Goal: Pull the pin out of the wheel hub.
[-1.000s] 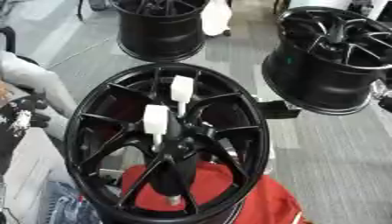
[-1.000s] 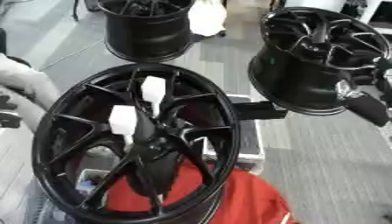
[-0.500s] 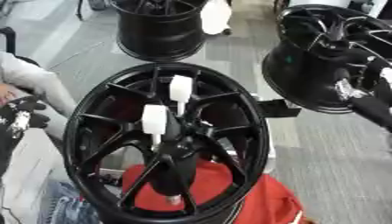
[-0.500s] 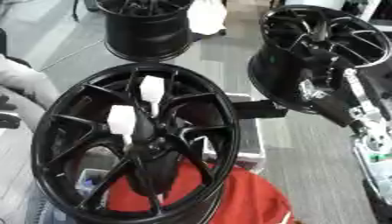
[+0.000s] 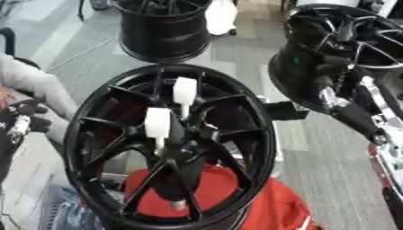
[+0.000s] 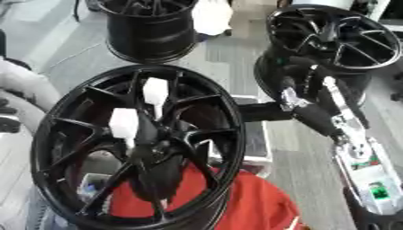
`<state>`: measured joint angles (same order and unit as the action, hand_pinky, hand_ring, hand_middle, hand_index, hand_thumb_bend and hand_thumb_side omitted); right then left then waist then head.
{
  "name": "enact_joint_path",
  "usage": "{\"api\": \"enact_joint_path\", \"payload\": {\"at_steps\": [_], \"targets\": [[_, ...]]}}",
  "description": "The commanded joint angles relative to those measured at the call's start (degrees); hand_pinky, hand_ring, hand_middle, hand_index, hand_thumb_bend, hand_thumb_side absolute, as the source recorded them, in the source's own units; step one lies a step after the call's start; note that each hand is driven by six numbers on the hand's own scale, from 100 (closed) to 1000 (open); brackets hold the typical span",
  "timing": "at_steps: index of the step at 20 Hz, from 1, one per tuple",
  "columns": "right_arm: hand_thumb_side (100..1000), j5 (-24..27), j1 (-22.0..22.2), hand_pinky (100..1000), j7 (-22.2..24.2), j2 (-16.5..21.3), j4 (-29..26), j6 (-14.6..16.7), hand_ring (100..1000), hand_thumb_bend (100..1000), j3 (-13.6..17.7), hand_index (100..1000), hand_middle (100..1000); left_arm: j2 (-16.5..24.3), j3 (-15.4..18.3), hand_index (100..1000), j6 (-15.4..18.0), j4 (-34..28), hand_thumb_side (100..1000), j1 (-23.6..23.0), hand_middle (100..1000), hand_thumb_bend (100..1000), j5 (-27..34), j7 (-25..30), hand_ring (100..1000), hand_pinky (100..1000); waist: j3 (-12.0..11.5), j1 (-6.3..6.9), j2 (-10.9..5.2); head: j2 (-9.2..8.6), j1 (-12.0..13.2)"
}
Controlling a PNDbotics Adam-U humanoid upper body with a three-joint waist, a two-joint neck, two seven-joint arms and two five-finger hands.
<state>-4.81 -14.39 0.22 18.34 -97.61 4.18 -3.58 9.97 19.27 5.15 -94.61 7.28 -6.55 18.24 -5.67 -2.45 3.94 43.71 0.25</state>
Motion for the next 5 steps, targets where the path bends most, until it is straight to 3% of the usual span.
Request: {"api": "enact_joint_path", "payload": {"at_steps": [1,5], "targets": [[371,0.17,-0.84,705,0.45,0.45,-0.33,0.06,712,100,-0.03,872,755,0.68,-0.06,810,0.06,-1.28,702,0.75,656,100,0.22,0.14,617,632,-0.04,0.15,-0.48,-0.62,-0.11],[375,0.11,-0.91,704,0.40,0.38,-0.22,0.05,711,100,0.00,871,754,0.68,-0.01,810,0.08,-1.40,701,0.77,655,100,0.33,0.12,617,632,-0.11,0.14,-0.47,-0.70,-0.06]]}}
